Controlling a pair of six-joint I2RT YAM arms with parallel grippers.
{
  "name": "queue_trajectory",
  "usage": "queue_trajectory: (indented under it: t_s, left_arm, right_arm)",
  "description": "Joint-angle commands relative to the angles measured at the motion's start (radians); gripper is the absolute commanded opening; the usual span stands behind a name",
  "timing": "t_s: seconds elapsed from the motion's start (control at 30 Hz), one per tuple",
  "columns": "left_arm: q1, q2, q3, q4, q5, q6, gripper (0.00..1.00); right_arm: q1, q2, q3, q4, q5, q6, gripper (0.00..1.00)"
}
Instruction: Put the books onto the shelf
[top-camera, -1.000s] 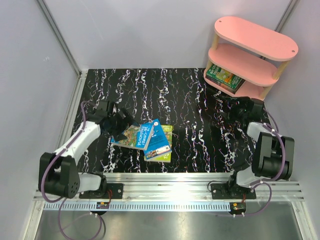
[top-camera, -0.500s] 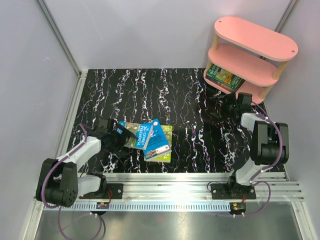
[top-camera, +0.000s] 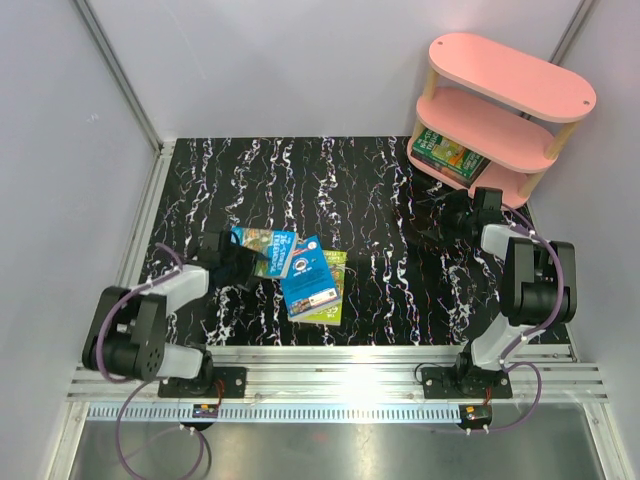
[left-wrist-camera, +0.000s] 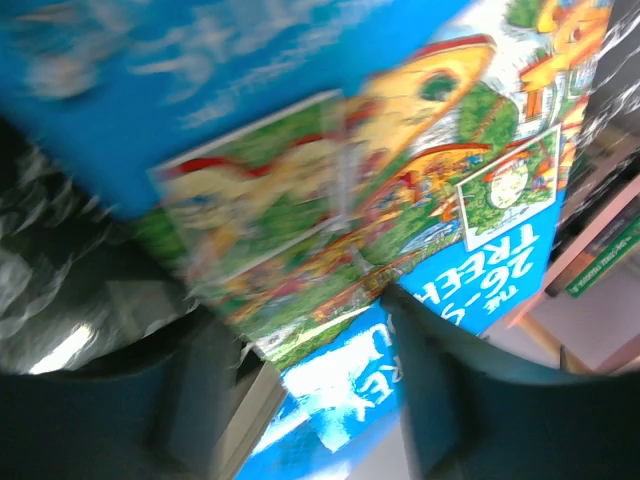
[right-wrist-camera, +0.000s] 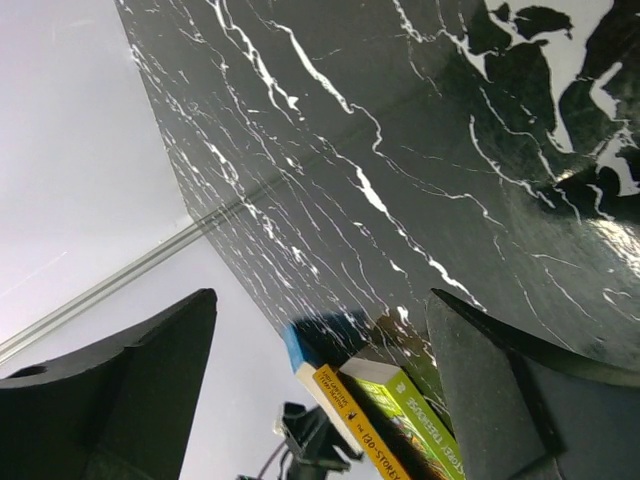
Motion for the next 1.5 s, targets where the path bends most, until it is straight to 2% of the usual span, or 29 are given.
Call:
queue_trajectory:
  t_s: [0.0, 0.03, 0.07, 0.1, 0.13, 0.33, 0.43, 0.5, 0.57, 0.6, 0.73, 0.87, 0.93, 1.03, 1.13, 1.23, 1.47]
  left_arm:
    - [0.0, 0.155, 0.023, 0.092, -0.106, -0.003, 0.44]
    - [0.0, 0.178, 0.034, 0.112, -0.106, 0.0, 0.34]
    - [0.0, 0.201, 0.054, 0.132, -0.102, 0.012, 0.16]
    - [0.003, 0.221, 0.07, 0.134, -0.097, 0.02, 0.06]
    - [0.003, 0.248, 0.1, 0.134, -0.096, 0.028, 0.0]
    - [0.009, 0.226, 0.158, 0.15, -0.063, 0.127, 0.0]
    - [0.013, 0.157, 0.2, 0.111, -0.047, 0.277, 0.0]
    - [0.015, 0.111, 0.251, 0.103, -0.011, 0.348, 0.0]
    - [0.016, 0.094, 0.304, 0.09, 0.05, 0.453, 0.0]
    - [0.015, 0.083, 0.312, 0.093, 0.081, 0.478, 0.0]
    - [0.018, 0.051, 0.326, 0.132, 0.203, 0.564, 0.0]
    - [0.015, 0.068, 0.364, 0.224, 0.418, 0.614, 0.0]
    - [0.012, 0.094, 0.401, 0.27, 0.536, 0.614, 0.0]
    - [-0.01, 0.117, 0.473, 0.214, 0.607, 0.664, 0.0]
    - [-0.042, 0.138, 0.522, 0.151, 0.647, 0.705, 0.0]
    - [-0.072, 0.153, 0.533, 0.14, 0.65, 0.706, 0.0]
    - [-0.142, 0.184, 0.574, 0.031, 0.593, 0.758, 0.0]
  right_arm:
    - [0.0, -0.003, 0.033, -0.024, -0.022, -0.047, 0.92]
    - [0.0, -0.006, 0.037, -0.032, -0.022, -0.053, 0.92]
    - [-0.001, -0.008, 0.042, -0.043, -0.024, -0.06, 0.92]
    - [-0.001, -0.012, 0.048, -0.067, -0.024, -0.079, 0.92]
    - [-0.001, -0.015, 0.06, -0.067, -0.024, -0.088, 0.92]
    - [0.0, -0.032, 0.073, -0.095, -0.024, -0.097, 0.91]
    - [0.019, -0.031, 0.088, -0.028, -0.042, -0.079, 0.89]
    - [0.052, -0.005, 0.138, -0.012, -0.077, -0.123, 0.89]
    - [0.115, 0.047, 0.29, -0.04, -0.123, -0.177, 0.89]
    - [0.158, 0.117, 0.418, -0.113, -0.172, -0.229, 0.9]
    - [0.255, 0.273, 0.62, -0.152, -0.264, -0.231, 0.93]
    - [0.287, 0.379, 0.657, 0.02, -0.359, -0.111, 0.95]
    - [0.31, 0.431, 0.697, 0.026, -0.415, -0.102, 0.95]
    - [0.348, 0.463, 0.763, -0.033, -0.458, -0.166, 0.96]
    - [0.379, 0.468, 0.784, -0.099, -0.455, -0.212, 0.95]
    - [0.398, 0.448, 0.758, -0.083, -0.465, -0.203, 0.95]
    - [0.402, 0.307, 0.597, 0.12, -0.467, -0.104, 0.94]
